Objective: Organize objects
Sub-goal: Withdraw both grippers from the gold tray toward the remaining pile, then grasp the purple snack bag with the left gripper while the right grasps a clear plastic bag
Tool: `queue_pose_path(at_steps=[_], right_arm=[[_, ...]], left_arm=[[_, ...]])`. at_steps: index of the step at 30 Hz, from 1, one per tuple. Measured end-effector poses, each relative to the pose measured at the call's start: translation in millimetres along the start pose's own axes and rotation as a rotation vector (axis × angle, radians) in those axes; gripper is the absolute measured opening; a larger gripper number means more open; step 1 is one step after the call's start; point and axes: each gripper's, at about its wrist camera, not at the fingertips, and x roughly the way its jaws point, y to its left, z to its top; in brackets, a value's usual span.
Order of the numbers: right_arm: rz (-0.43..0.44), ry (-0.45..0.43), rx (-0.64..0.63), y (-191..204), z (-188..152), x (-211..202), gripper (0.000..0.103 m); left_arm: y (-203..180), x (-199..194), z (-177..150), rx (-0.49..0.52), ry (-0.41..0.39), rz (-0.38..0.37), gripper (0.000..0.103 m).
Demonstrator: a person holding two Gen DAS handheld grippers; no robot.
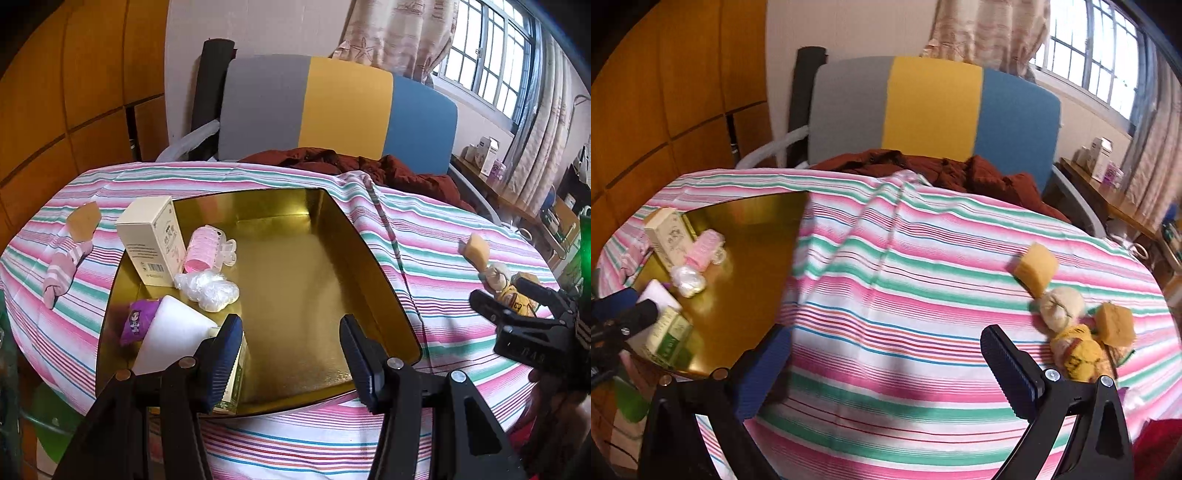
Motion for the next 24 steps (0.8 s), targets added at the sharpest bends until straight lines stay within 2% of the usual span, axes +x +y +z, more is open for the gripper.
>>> queue_pose_path(at_steps=[7,14,24], right_arm=[[-0.057,0.026,0.059,-49.3,-3.6,-1.4,0.103],[-0.132,0.04,0.165,-123.0,-1.5,-8.8,0.103],[-0.202,0.041,0.523,-249.5,-18.2,-23.5,0.103]], left_arm=[[-12.3,1.6,4.9,0.038,-0.001,-0.023,0.055],[-34.2,3.6,12.5,0.09,-0.003,-0.069,0.055],[-79.1,13.7,16.3,0.189,0.027,-0.161,0.055]])
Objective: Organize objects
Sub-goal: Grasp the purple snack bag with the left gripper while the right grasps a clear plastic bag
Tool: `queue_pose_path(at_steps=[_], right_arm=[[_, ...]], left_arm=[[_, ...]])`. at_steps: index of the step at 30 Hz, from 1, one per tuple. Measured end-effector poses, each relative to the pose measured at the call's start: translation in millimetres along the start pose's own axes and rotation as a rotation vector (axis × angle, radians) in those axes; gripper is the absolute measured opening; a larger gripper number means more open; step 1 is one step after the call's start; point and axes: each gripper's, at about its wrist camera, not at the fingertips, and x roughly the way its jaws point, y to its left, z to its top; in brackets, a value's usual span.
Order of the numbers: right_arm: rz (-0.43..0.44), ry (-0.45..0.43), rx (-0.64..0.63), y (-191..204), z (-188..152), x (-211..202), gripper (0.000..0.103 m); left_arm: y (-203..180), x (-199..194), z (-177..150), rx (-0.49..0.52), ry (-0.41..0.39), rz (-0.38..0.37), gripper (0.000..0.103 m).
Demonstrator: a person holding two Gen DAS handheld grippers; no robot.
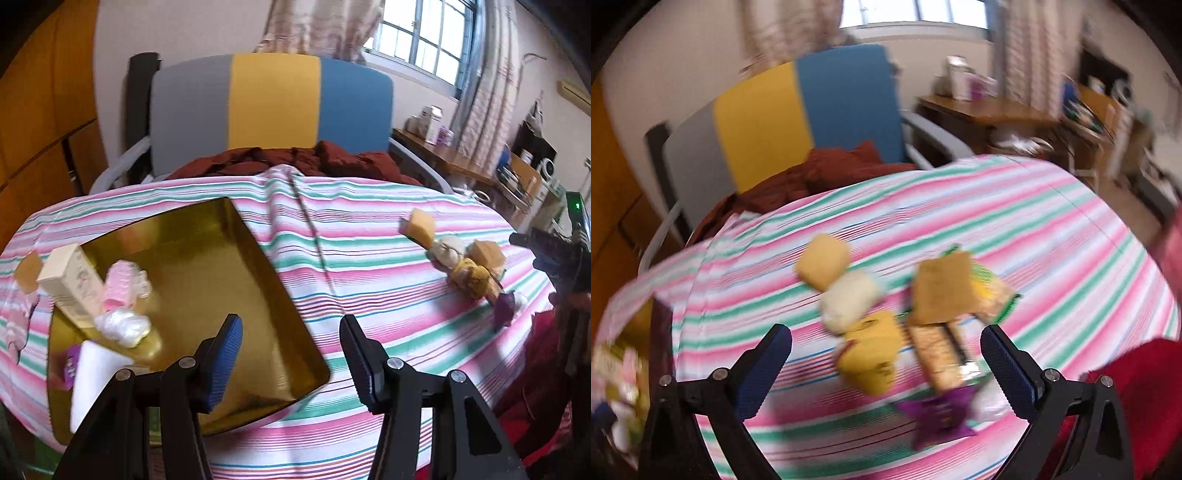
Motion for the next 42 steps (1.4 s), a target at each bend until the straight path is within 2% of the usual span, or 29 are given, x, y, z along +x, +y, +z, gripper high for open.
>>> queue_pose_path(at_steps=[3,6,9,11,15,21,22,24,27,32,39,42], right_arm=[[-0.001,-0.002,0.117,-33.3,5.4,3.4,0.103],[0.051,0.011,0.307,-72.3,5.5,9.8,0.103],[0.083,-0.008,0.417,-93.0,3.1,8.1,0.103],[0.094,-0.025,0.433,-96.6,2.2,4.5,0.103],[0.166,0.031,0.394,-93.3,3.7,4.8,0.103],[0.177,0.065,0.336,-110.6,0.1,-9.1,0.103],[0.165,0.061,0.336,-115.3,-0.5,-10.5,0.103],[0.152,0.063,0.345,-125.0,-4.4,-7.2,0.103],[0.227,0.072,0.426,-137.0,-10.5,-2.5,0.103],[0.272,0.071,0.459,-140.4,-12.1,0.8,0.103],[0.317,0.071,0.466,-140.5,-11.6,4.6,0.103],[0.327,0.079,0.471,-141.3,-11.4,6.6,0.103]], left_arm=[[-17.2,7.2,3.2,0.042,0.018,-0.048,0.055],[-42.2,15.9,6.4,0.099,0.04,-0.137,0.055],[-76.5,28.9,10.3,0.17,0.07,-0.251,0.055],[-103.7,42.5,12.5,0.212,0.101,-0.335,0.055],[-149.5,62.6,13.4,0.291,0.133,-0.42,0.055],[-216.3,94.6,10.8,0.371,0.205,-0.552,0.053],[-225.8,100.0,10.0,0.38,0.219,-0.564,0.049],[-238.8,107.5,9.0,0.392,0.238,-0.576,0.048],[-256.9,119.3,9.4,0.386,0.266,-0.599,0.049],[-282.2,140.4,7.1,0.365,0.315,-0.617,0.049],[-306.6,156.9,5.0,0.369,0.331,-0.593,0.049],[-307.3,163.6,2.3,0.358,0.336,-0.589,0.045]])
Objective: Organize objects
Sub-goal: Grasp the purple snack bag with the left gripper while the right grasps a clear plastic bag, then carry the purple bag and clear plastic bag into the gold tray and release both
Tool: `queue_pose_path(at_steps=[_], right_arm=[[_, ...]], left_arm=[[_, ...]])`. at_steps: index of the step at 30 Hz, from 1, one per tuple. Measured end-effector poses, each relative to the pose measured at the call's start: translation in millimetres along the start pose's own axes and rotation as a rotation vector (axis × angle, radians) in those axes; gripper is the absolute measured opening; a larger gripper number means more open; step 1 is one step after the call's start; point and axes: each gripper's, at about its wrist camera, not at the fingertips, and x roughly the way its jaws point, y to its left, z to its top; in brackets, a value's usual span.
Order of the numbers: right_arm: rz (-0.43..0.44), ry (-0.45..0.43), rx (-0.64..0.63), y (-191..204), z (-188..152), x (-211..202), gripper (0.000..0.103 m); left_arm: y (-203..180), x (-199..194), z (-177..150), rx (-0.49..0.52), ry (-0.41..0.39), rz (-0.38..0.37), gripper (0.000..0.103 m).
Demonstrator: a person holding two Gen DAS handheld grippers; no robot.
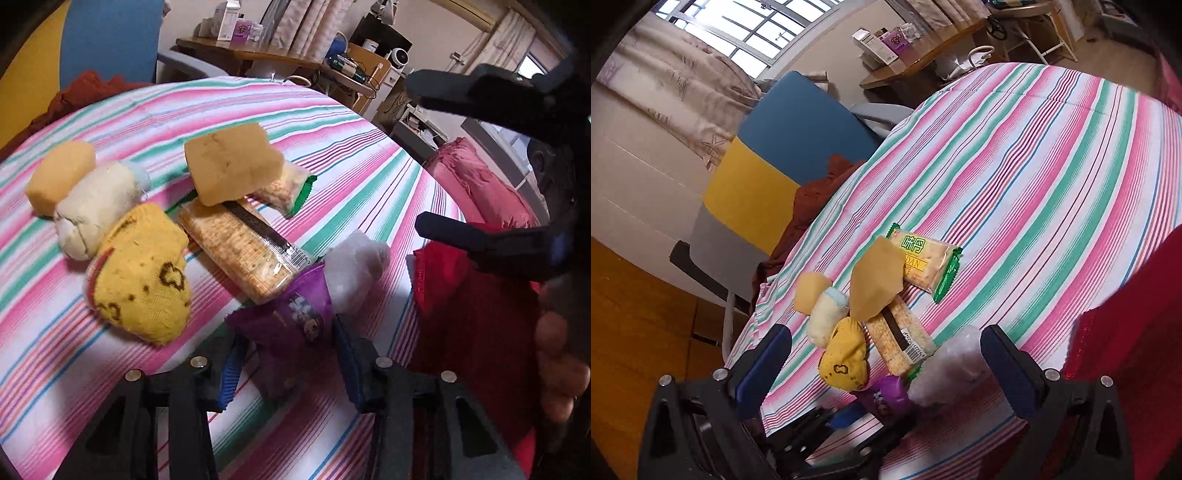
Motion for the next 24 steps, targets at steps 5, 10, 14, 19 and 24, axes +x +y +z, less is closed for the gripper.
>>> queue_pose_path(at_steps=[5,10,14,19,24], right_arm=[[-0.026,0.04,-0.001,0.9,0.9,8.1,0.103],[-0.084,0.08,-0.022,2.8,1.8,14.9,0.103],[-0.13,0.136,-0.031,3.7,3.0,25.1,0.103],[-0.212,0.182,-0.064,7.8,2.5,35.9,0.103],[-0.308,0.261,-0.097,9.2,1.8,51.8,0.103]], left_arm=[[3.9,-13.8,-10.8,0.029,-0.017,0.004,0.042],[14.0,-41.4,-34.3,0.063,-0.041,0.055,0.042],[36.7,-63.0,-62.5,0.013,-0.047,0.084,0.042],[62.6,-89.1,-84.8,-0.051,-0.083,0.116,0.042],[80.8,-102.6,-97.3,-0.123,-0.106,0.124,0.042]])
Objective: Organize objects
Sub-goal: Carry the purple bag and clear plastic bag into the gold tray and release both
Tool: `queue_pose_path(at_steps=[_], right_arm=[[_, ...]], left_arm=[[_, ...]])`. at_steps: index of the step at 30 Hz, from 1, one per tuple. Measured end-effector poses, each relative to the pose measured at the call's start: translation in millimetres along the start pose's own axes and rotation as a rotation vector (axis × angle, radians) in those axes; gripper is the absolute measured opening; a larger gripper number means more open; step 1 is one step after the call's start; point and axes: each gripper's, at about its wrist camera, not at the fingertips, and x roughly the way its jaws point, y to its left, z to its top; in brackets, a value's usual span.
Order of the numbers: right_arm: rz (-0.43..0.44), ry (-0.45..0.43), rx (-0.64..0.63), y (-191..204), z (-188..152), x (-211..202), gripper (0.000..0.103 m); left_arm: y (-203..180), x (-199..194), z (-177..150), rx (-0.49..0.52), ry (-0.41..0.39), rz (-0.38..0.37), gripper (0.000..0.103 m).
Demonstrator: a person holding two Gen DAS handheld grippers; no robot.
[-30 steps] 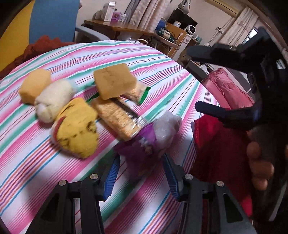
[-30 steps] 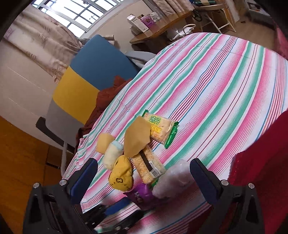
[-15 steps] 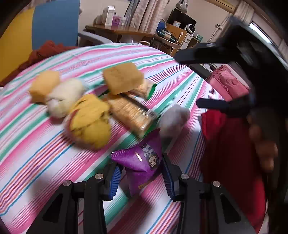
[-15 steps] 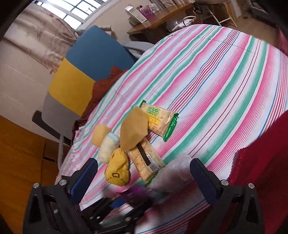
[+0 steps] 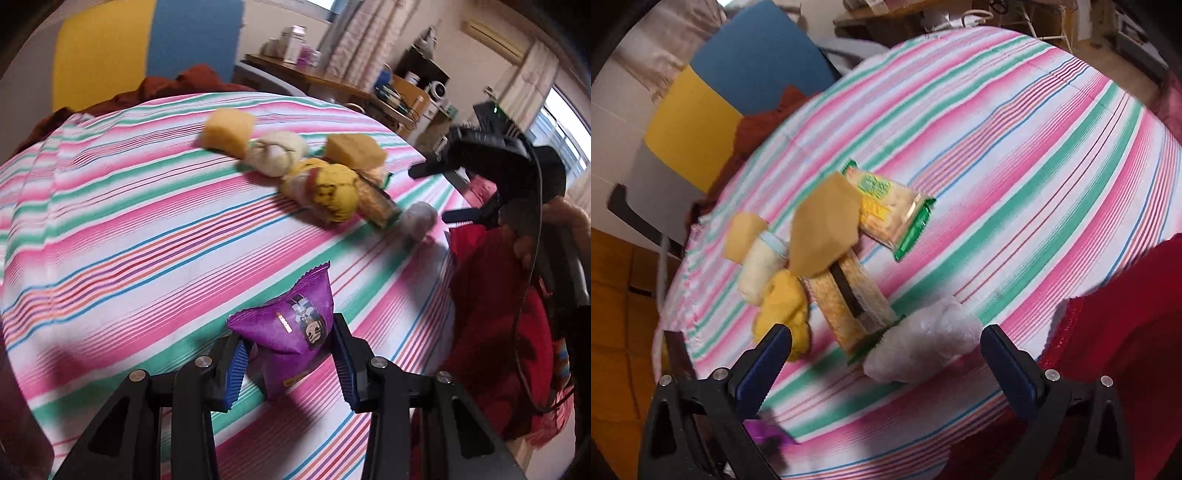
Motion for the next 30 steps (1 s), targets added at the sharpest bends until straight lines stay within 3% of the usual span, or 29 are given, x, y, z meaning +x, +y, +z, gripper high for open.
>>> queue_pose_path(at_steps=[5,14,17,23,30], right_arm=[[-0.087,0.075,-0.036,5.3,2.8,14.4,0.099],[-0.178,0.14,-0.084,6.5,0.7,29.2,0.051],[-0.19,0.14,-0.102,7.1,-0.5,29.6,0.044],[-0.194,0.083,-0.107,3.7,-4.2,18.8,0.041],[-0.099,-0.077,-0.132,-1.1,-16.6,-14.2,0.041]], left_arm=[[6.3,-6.6,-6.3,-0.023,-0.013,0.005,0.042],[9.8,-18.6,-11.6,-0.025,-0.036,0.011,0.042],[10.0,-25.0,-11.7,-0.021,-0.053,0.017,0.042],[9.1,-39.6,-13.3,-0.011,-0.085,0.024,0.042],[14.1,-65.8,-14.6,-0.031,-0.135,0.028,0.042]])
